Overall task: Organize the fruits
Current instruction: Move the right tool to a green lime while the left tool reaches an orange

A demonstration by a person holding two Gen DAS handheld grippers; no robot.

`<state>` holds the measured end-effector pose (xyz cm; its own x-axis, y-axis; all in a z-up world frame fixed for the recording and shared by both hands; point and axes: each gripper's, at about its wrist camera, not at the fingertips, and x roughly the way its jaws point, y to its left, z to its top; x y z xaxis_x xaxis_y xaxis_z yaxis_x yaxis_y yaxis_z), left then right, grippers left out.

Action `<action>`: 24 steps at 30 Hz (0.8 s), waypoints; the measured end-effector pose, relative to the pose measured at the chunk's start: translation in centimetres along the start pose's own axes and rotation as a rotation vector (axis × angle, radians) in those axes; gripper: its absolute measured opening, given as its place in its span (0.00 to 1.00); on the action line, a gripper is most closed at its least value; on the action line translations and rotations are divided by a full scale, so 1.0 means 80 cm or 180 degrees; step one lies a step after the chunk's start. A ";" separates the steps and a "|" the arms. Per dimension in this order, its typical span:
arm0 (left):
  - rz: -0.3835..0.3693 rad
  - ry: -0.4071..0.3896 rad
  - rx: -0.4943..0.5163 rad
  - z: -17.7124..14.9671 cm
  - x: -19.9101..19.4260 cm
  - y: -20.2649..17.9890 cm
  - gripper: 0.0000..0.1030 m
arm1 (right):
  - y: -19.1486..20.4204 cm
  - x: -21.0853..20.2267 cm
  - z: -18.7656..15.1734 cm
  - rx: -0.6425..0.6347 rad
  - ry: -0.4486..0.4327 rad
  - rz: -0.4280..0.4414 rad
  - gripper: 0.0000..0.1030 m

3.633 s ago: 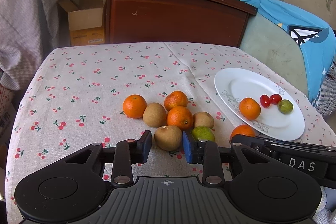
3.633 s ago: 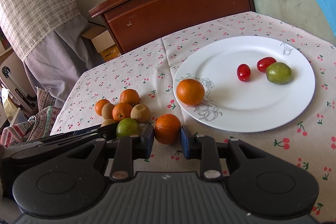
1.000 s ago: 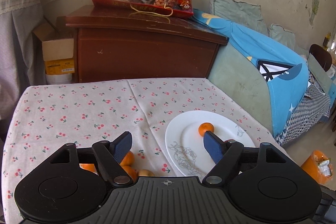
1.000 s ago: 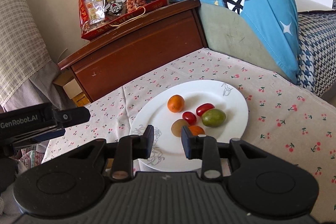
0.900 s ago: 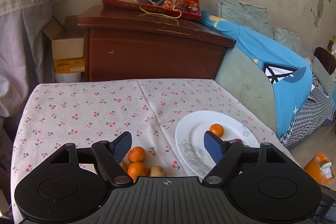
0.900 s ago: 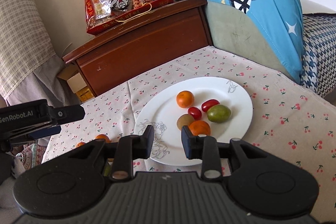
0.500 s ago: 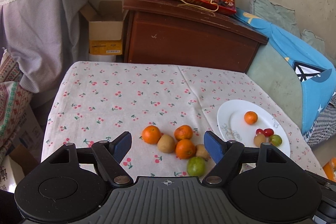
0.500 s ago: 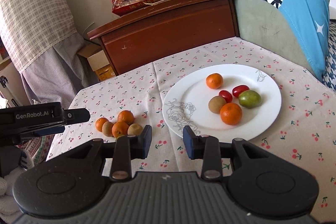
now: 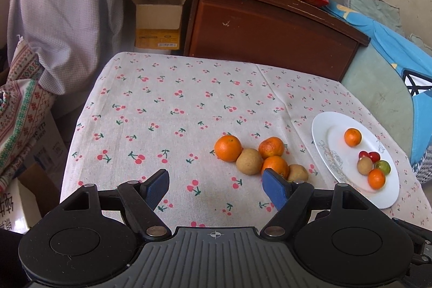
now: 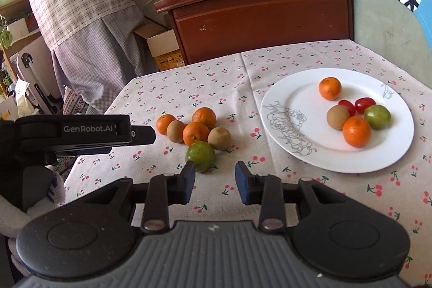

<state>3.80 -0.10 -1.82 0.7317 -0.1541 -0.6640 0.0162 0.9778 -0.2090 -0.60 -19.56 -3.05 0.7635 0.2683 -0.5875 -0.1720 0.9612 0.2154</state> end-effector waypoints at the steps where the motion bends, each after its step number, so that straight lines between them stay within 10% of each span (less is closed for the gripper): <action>1: 0.0001 -0.0007 0.0004 0.000 0.000 0.000 0.75 | 0.001 0.003 0.000 -0.0012 0.0004 0.0005 0.33; 24: 0.0087 -0.0092 -0.0226 0.002 0.033 0.012 0.69 | 0.006 0.044 0.005 0.0054 0.0057 0.0123 0.26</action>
<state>5.88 0.48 -3.68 0.7507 -0.1222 -0.6493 -0.0517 0.9689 -0.2422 2.27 -18.18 -4.71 0.7452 0.3066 -0.5922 -0.1906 0.9489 0.2514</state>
